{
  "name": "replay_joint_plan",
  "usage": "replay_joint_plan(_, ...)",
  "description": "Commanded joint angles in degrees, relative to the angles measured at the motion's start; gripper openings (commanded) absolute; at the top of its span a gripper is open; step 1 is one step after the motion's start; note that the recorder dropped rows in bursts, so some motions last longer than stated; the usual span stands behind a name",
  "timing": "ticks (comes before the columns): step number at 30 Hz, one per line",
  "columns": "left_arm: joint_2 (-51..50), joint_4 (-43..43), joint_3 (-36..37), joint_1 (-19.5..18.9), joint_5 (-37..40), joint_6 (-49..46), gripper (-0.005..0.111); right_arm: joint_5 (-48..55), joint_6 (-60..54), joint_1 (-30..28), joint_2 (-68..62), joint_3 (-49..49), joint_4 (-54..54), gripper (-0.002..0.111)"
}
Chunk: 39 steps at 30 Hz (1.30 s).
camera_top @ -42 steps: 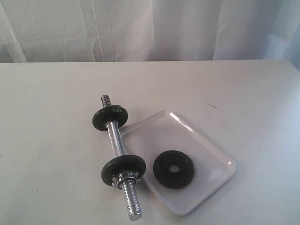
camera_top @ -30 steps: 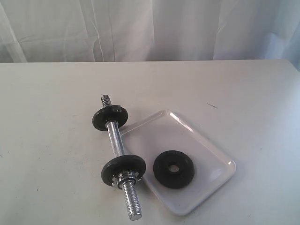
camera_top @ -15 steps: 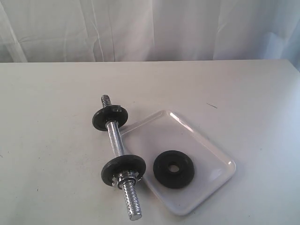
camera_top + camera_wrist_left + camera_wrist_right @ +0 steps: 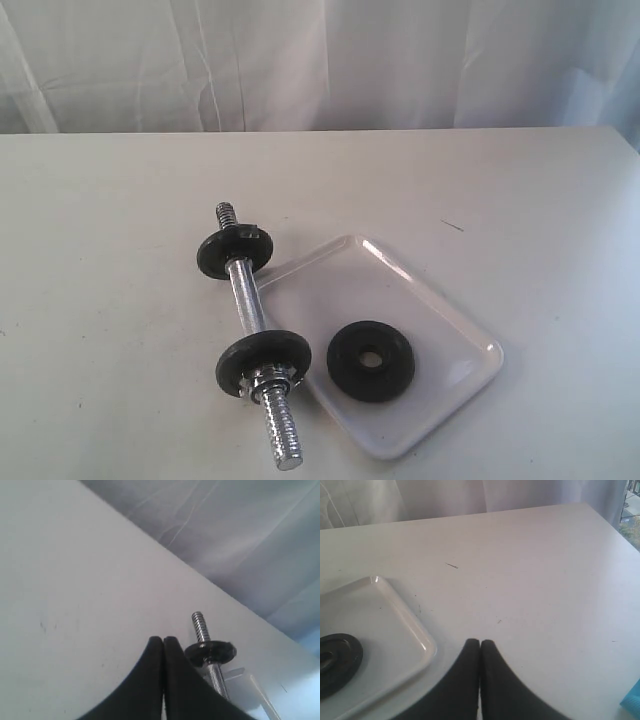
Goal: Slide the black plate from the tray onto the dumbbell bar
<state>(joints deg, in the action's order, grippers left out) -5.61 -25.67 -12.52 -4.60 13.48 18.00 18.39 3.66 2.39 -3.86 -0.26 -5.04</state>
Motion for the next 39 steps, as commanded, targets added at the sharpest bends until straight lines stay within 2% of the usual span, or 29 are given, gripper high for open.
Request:
replay_joint_plan(1,-11.99,-0.49,-12.63,0.18,4.80,-14.14,0.000,-0.55,0.06,-0.15,0.37,0.26,0.42,0.000)
replay_joint_plan(5,-24.40,-0.49,-21.88,0.18,9.33,-21.59,0.000,-0.55,0.06,-0.15,0.37,0.26,0.42,0.000)
replay_joint_plan(10,-36.25,-1.04,-27.62,0.18,9.72,-22.16,0.000,-0.55,0.06,-0.15,0.37,0.26,0.42,0.000)
replay_joint_plan(15,-44.41,-4.99,-28.05,0.18,10.44,-22.60,0.000,-0.55,0.06,-0.15,0.37,0.26,0.42,0.000)
replay_joint_plan(24,-52.78,-14.07,-28.05,0.18,19.70,-23.21,0.000,-0.55,0.06,-0.15,0.37,0.26,0.42,0.000)
replay_joint_plan(31,-57.42,-32.00,-28.05,0.18,29.05,-37.78,0.000,-0.55,0.06,-0.15,0.37,0.26,0.42,0.000)
replay_joint_plan(36,-61.09,-37.95,-28.05,0.18,27.61,-42.66,0.001,-0.55,0.06,-0.15,0.37,0.26,0.42,0.000)
replay_joint_plan(39,-64.21,-44.08,-28.05,0.77,29.02,-48.74,0.014,-0.55,0.06,-0.15,0.37,0.26,0.42,0.000)
